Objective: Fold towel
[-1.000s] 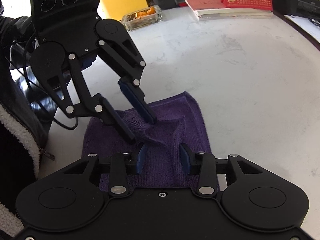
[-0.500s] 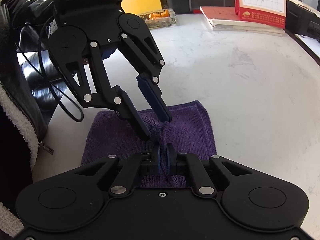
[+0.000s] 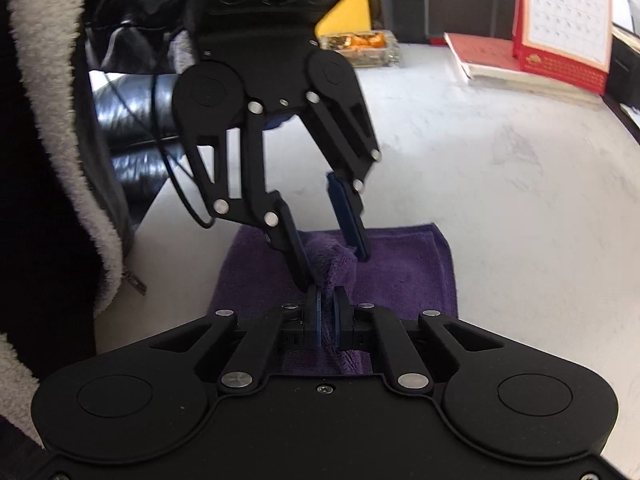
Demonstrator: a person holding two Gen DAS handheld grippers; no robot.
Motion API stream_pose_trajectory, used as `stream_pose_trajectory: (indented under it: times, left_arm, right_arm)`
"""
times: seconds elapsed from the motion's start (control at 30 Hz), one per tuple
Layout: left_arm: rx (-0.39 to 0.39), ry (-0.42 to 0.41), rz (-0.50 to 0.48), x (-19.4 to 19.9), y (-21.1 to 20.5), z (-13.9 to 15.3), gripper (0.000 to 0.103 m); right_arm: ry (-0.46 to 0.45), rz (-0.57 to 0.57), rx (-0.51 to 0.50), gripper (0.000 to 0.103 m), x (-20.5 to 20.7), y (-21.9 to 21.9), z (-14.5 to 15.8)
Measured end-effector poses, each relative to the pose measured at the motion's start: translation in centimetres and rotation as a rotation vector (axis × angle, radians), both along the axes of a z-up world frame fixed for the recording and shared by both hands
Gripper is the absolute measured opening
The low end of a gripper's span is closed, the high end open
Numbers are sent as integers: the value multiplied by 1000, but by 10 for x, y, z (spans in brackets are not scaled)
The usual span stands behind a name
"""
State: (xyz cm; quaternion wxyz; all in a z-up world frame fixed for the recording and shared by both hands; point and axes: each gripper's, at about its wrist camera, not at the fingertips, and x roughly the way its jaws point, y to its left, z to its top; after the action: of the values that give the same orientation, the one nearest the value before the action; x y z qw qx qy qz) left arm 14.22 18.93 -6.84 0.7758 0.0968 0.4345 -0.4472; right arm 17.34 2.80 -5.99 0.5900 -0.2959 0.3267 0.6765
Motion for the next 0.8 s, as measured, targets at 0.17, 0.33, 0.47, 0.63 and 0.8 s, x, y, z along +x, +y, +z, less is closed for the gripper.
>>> stream_pose_trajectory:
  times: [0.17,0.33,0.47,0.63,0.8]
  left_arm:
    - [0,0,-56,-2,-3,0,36]
    - [-5,9,-126,-8,-9,-5,33]
    - [-45,11,-60,-7,-7,-12,14]
    - [-94,23,36,-9,-1,-17,8]
    - [-118,44,112,-14,5,-26,7]
  right_arm:
    - [0,37,2,5,-6,-1,7]
    - [-4,58,5,5,-8,0,11]
    - [-12,32,16,5,-3,0,11]
    - [2,-32,28,8,2,-3,10]
    - [6,-247,76,32,6,-31,24]
